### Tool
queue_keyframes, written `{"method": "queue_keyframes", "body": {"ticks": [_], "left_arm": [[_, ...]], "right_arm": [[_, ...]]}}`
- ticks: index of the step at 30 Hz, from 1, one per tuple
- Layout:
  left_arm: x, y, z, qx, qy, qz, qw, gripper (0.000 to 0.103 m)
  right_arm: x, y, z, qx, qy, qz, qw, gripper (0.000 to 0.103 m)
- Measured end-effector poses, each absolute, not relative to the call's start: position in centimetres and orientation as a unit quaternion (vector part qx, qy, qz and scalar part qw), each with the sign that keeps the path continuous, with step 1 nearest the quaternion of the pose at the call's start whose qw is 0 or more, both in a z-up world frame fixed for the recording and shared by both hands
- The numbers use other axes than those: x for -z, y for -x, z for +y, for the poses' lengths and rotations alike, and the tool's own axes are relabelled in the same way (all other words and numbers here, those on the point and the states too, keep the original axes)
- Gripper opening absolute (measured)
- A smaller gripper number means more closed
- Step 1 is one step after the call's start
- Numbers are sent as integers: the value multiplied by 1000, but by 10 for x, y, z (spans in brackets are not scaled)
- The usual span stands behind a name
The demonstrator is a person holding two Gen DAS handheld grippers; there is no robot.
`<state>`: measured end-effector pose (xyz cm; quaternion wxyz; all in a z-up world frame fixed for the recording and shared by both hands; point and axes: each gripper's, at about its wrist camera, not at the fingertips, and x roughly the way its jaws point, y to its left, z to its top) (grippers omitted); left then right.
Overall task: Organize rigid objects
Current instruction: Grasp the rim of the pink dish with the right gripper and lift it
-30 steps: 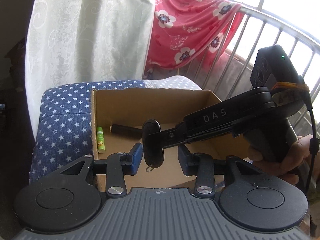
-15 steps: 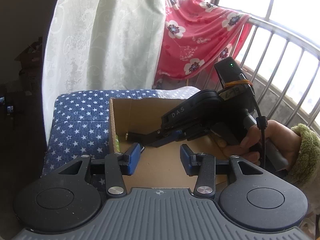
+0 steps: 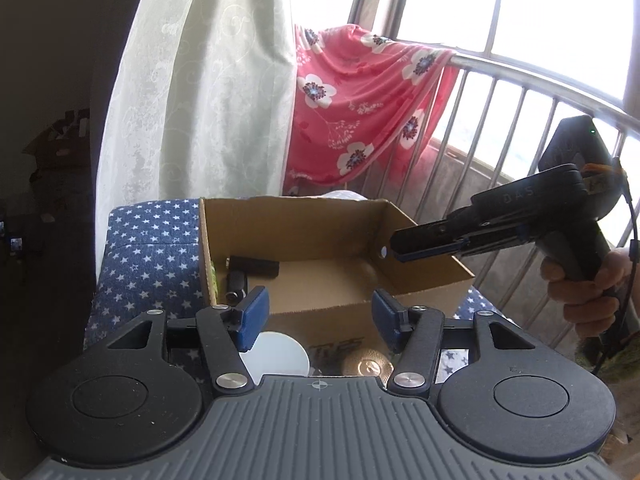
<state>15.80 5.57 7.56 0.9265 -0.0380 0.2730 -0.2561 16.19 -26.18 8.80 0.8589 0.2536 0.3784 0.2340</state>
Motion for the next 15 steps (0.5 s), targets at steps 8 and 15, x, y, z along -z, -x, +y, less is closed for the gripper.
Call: {"method": "queue_keyframes", "body": {"ticks": [8,15], "left_arm": [[-14,-117,47,272,37,325,905,69],[29,-101,31,245,-2,355,902,77]], "right_arm": [[-20,-100,-240,-233,-225,401,857,21],[9,-103,-204,-219,-153,441,857,21]]}}
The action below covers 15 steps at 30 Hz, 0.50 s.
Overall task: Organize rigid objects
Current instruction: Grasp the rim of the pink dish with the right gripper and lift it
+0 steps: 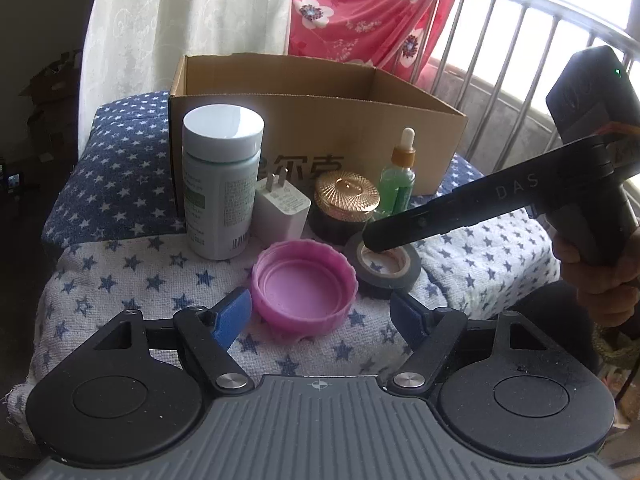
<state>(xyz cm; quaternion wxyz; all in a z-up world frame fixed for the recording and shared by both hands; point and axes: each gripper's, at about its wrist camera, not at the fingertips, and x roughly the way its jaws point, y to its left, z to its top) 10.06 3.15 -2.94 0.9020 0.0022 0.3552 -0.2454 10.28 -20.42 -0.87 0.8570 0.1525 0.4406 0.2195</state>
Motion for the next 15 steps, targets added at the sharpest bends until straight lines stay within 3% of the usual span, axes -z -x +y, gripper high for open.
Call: {"method": "queue_keyframes", "body": {"ticks": [10,15], "left_arm": [[48,-103,26,229,1,340,912,77],[52,-105,22,217,-12,334,917,72]], "right_arm": [[21,-112,-176,-193,-59,451,869,21],[25,-116,-172,-191,-47,460,866,21]]}}
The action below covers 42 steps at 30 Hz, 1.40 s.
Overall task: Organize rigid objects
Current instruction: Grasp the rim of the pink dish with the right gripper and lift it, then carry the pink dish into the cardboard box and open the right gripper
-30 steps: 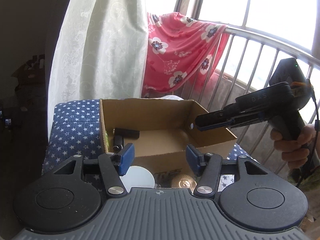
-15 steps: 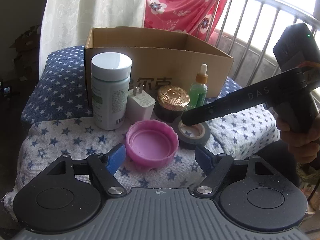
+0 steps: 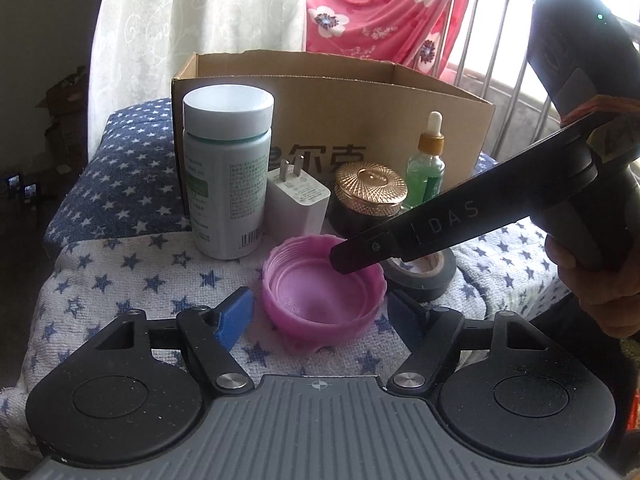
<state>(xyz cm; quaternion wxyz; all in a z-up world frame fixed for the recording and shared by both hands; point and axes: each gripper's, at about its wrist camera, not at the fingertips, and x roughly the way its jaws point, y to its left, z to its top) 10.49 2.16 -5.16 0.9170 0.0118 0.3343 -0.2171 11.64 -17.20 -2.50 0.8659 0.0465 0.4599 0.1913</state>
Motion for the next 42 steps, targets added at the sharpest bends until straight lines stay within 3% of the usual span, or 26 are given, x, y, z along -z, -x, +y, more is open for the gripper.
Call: {"method": "queue_keyframes", "body": {"ticks": [4,42], "left_arm": [[54,-106,19,220,-13,337,915,68],[15,-57,36,199,-9,240,950,67]], "right_arm": [[24,-118,-173,-191,-42,461,865,21],[-20,-87,-147,-187,-37,444,876,20]]}}
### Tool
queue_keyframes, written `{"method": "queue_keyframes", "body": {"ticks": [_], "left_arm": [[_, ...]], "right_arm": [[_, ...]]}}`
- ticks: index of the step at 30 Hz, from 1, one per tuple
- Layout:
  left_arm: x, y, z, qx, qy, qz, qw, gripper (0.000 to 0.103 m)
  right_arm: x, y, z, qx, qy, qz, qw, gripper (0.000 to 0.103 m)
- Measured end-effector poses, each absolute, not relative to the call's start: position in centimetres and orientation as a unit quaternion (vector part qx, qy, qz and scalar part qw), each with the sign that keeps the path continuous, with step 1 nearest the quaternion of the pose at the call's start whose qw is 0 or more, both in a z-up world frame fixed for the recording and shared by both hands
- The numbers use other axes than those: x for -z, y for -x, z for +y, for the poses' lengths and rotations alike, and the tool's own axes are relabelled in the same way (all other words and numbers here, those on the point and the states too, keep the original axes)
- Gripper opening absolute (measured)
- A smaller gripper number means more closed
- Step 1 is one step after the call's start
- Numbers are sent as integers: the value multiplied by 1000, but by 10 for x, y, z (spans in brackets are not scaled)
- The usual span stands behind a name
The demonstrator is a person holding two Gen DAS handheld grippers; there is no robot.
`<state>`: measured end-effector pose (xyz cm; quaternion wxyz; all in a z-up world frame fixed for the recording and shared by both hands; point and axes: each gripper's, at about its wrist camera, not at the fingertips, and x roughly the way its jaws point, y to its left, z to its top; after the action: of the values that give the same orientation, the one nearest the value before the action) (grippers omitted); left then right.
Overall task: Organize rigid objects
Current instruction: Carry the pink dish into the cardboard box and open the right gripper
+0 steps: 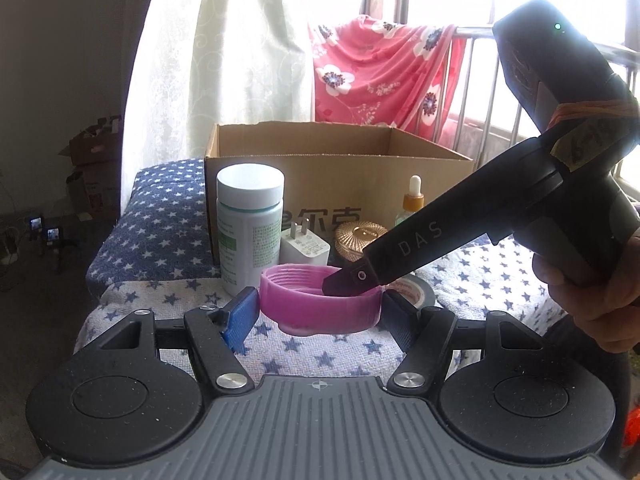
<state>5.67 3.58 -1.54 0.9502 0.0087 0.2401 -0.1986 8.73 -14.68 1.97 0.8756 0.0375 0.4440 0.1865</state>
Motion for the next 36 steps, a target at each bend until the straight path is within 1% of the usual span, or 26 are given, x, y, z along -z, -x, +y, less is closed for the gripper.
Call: {"method": "queue_keyframes", "body": {"ticks": [13,20,27,36], "left_arm": [[-20,-26,36,196,-10,172,965,67],[-39,-26,35,192,-15,137,972,67],[-63,-53,35,187,-27,128,974,67],[-96,-124,30,203,-34,161,965,67]], "right_arm": [[-72,-56,-140,-186,-15,386,903,20],[-99,-55,-138,-190,5,352,916,20],[-121,-81,-142,-205,14,323,924,20],[-137,-161,-164,-205,-29,341,917,20]]}}
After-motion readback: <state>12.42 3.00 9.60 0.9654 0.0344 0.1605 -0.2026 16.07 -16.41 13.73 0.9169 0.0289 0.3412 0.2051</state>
